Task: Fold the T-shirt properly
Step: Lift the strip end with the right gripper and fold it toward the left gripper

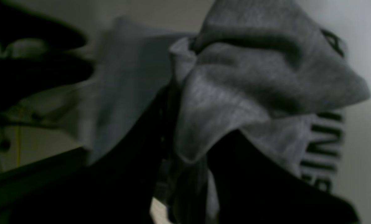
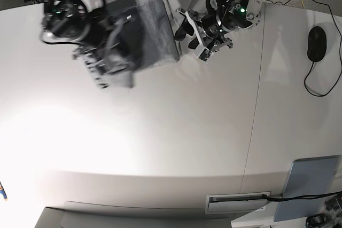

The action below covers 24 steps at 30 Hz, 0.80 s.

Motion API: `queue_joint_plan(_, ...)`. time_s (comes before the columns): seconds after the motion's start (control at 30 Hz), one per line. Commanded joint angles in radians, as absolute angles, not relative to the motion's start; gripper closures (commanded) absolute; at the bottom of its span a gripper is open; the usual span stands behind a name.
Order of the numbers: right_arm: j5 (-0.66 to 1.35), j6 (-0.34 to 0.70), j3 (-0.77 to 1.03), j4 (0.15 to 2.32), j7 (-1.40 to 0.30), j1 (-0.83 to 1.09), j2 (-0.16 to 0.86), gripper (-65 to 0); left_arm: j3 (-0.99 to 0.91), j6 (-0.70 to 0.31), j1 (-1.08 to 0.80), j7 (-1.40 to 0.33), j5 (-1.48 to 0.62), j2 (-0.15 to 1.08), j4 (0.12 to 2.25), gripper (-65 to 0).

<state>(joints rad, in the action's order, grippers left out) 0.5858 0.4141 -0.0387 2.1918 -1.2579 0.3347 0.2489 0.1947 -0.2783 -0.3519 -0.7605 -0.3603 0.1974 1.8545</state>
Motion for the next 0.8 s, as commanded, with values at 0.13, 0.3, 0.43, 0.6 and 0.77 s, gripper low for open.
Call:
queue_joint_plan(0.13, 0.508, 0.429, -0.189, 2.209, -1.208, 0.33, 0.255, 0.0, 0.193, -0.282, -0.349, -0.739, -0.37, 0.197, 1.872, -30.9)
queue_joint_plan(0.3, 0.432, 0.481, -0.244, 2.209, -1.146, 0.33, 0.255, -20.2, 0.193, -0.282, -0.349, -0.74, -0.368, 0.197, 1.872, -30.9)
queue_joint_plan(0.43, 0.633, 0.534, -0.25, 2.209, -1.164, 0.33, 0.255, -24.6, 0.193, -0.282, -0.349, -0.74, -0.34, 0.197, 1.872, -30.9)
queue_joint_plan(0.6, 0.859, 0.62, -0.248, 2.259, -1.231, 0.33, 0.255, -24.6, 0.193, -0.25, -0.348, -0.74, -0.273, 0.198, 1.872, -30.9)
queue_joint_plan(0.77, 0.746, 0.611, -0.155, 2.326, -1.201, 0.33, 0.255, -24.6, 0.173, -0.23, -0.349, -0.74, -0.262, 0.2, 1.881, -30.9)
